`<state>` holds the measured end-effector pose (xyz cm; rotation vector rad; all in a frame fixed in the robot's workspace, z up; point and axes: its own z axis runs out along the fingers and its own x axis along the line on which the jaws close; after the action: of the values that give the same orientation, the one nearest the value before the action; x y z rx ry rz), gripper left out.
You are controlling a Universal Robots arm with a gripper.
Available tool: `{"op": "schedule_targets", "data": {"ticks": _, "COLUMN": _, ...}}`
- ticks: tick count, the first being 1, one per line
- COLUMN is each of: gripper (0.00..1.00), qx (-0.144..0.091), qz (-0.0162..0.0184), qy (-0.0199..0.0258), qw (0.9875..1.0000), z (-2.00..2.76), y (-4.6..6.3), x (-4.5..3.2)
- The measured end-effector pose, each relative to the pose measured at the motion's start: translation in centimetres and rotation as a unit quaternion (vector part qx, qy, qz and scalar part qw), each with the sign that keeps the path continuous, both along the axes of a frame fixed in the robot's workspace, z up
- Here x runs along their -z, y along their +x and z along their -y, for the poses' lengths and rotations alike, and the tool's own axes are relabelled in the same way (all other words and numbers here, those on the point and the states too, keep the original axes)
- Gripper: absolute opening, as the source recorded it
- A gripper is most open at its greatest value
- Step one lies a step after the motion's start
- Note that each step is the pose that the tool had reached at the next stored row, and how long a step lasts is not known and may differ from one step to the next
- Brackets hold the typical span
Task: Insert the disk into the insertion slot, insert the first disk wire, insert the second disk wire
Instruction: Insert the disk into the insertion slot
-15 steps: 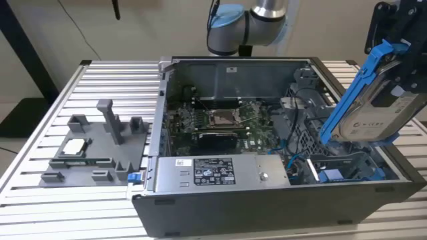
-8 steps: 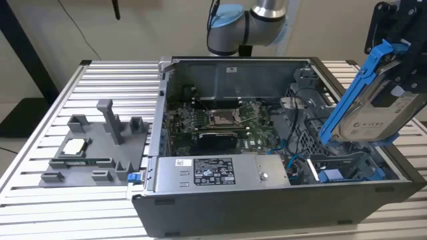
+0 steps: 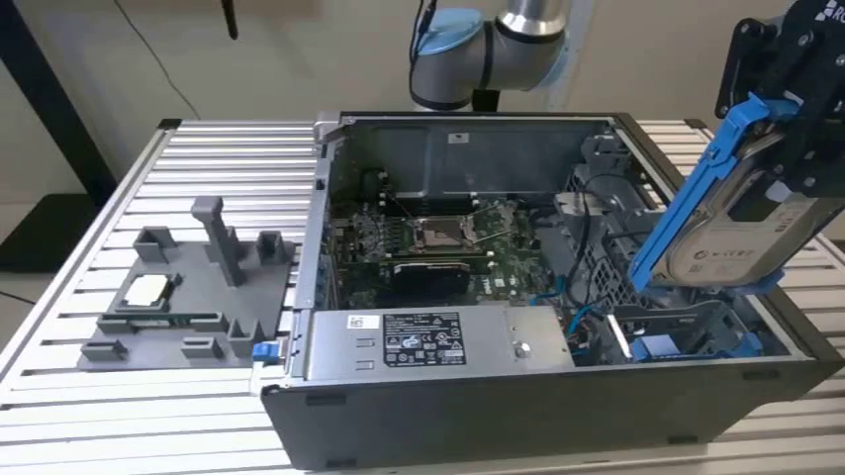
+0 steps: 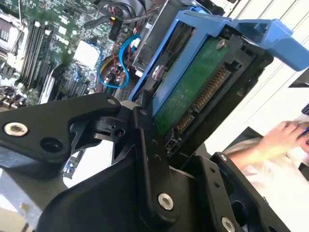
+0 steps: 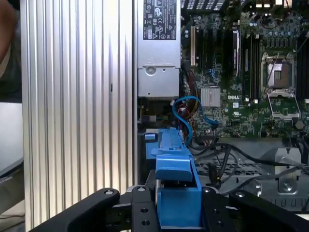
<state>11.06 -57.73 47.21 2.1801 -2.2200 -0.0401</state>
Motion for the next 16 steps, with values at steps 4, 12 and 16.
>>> {"op": "schedule_targets", "data": {"ticks": 4, "gripper": 0.33, "qx": 0.0, "qz": 0.0001, "qy": 0.0, "qw": 1.0, "z": 0.0, "y": 0.1, "x": 0.69}}
{"op": "schedule_targets", "data": {"ticks": 12, "gripper": 0.33, "qx": 0.0, "qz": 0.0004, "qy": -0.0001, "qw": 1.0, "z": 0.0, "y": 0.5, "x": 1.99}}
{"op": "schedule_targets", "data": {"ticks": 16, "gripper": 0.33, "qx": 0.0, "qz": 0.0008, "qy": -0.0001, "qw": 1.0, "z": 0.0, "y": 0.7, "x": 2.7}}
